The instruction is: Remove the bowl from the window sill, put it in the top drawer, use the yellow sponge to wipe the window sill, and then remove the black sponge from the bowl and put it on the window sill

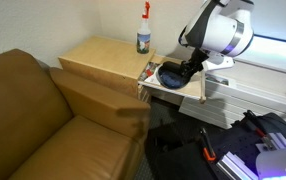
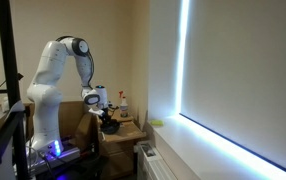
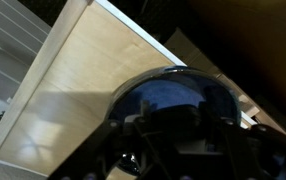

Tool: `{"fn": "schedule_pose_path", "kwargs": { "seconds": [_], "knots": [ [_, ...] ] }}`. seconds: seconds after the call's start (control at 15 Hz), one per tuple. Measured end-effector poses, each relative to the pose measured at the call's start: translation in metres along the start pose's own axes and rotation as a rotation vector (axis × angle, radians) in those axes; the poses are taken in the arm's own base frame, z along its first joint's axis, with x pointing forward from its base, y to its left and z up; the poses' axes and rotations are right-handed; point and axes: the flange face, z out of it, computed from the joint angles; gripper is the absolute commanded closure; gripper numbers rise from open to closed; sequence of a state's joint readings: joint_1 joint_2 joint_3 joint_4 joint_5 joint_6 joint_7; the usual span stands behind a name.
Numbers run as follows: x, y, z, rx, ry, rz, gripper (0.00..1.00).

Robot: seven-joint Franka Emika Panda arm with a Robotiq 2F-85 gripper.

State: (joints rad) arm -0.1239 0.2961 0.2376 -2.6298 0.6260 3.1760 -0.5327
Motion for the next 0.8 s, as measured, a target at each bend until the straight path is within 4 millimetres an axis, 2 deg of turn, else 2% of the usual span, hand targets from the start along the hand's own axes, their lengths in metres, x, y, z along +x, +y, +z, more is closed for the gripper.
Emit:
{"fn": "schedule_pose_path", "kwargs": {
  "seconds": [0.4,0.6,0.8],
  "knots": [
    [0.016,0.027,-0.01,-0.013,0.06,0.223,0.75],
    [0.033,0.054,-0.029,0.022,0.109,0.381,0.75],
    [0.047,0.092,-0.051,0.097,0.13,0.522,0.75]
  ]
}}
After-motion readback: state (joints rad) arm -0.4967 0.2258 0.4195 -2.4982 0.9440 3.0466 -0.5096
